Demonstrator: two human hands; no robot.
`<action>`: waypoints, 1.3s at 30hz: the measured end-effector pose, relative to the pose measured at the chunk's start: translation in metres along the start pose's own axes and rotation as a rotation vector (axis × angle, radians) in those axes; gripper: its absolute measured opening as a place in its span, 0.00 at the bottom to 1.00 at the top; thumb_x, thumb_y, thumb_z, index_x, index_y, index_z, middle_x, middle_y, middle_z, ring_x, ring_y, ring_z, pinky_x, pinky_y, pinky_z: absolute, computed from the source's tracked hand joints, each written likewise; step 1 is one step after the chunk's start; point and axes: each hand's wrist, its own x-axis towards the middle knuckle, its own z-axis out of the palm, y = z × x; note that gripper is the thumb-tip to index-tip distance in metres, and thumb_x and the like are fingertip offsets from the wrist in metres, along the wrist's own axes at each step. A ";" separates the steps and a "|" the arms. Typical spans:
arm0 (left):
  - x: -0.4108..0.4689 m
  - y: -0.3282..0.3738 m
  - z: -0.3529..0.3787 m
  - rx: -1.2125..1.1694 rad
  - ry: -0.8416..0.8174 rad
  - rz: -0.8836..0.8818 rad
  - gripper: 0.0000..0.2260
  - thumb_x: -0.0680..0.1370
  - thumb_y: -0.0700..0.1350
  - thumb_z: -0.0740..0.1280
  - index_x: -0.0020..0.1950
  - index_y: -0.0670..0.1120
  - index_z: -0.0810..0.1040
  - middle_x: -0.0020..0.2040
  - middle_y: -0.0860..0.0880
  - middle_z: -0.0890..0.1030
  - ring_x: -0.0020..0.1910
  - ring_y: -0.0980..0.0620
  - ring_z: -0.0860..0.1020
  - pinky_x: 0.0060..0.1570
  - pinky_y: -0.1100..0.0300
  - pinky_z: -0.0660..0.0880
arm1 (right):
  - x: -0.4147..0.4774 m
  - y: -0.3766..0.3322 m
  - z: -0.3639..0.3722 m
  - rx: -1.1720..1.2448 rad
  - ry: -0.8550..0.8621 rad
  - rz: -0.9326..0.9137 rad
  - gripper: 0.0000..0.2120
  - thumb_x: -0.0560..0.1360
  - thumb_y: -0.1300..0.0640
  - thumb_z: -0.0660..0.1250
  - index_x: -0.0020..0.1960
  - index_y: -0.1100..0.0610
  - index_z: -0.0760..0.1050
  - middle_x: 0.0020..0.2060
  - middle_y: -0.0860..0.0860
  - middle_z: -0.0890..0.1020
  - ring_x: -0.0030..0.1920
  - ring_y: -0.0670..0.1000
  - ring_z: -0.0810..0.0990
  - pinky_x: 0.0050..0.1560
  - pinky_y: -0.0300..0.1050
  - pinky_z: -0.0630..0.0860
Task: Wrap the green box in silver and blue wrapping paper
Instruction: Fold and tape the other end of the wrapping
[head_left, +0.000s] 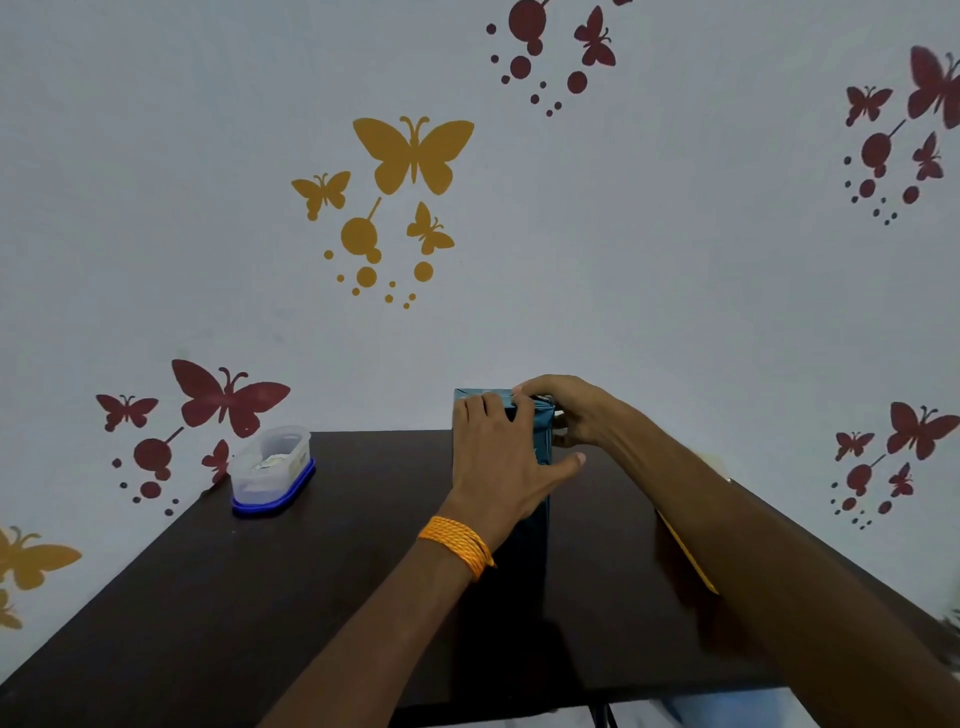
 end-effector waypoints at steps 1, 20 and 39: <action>0.000 -0.001 0.001 0.001 -0.005 0.001 0.46 0.68 0.78 0.45 0.74 0.48 0.64 0.62 0.41 0.72 0.62 0.43 0.69 0.67 0.47 0.61 | 0.001 0.000 0.000 0.005 0.007 -0.003 0.10 0.72 0.54 0.72 0.52 0.56 0.81 0.47 0.53 0.80 0.45 0.52 0.78 0.42 0.46 0.74; 0.070 -0.061 -0.008 -1.061 -0.182 -0.603 0.20 0.71 0.57 0.73 0.54 0.45 0.75 0.52 0.48 0.79 0.55 0.46 0.77 0.57 0.48 0.76 | 0.004 0.005 -0.001 0.006 -0.061 -0.033 0.06 0.73 0.52 0.72 0.47 0.53 0.78 0.40 0.50 0.80 0.44 0.50 0.76 0.42 0.44 0.71; 0.086 -0.069 0.024 -1.338 -0.278 -0.778 0.07 0.71 0.41 0.74 0.44 0.41 0.79 0.48 0.41 0.83 0.49 0.42 0.81 0.56 0.45 0.80 | 0.001 0.012 -0.002 0.084 -0.065 -0.065 0.07 0.74 0.53 0.73 0.47 0.54 0.76 0.41 0.51 0.79 0.43 0.50 0.76 0.40 0.42 0.71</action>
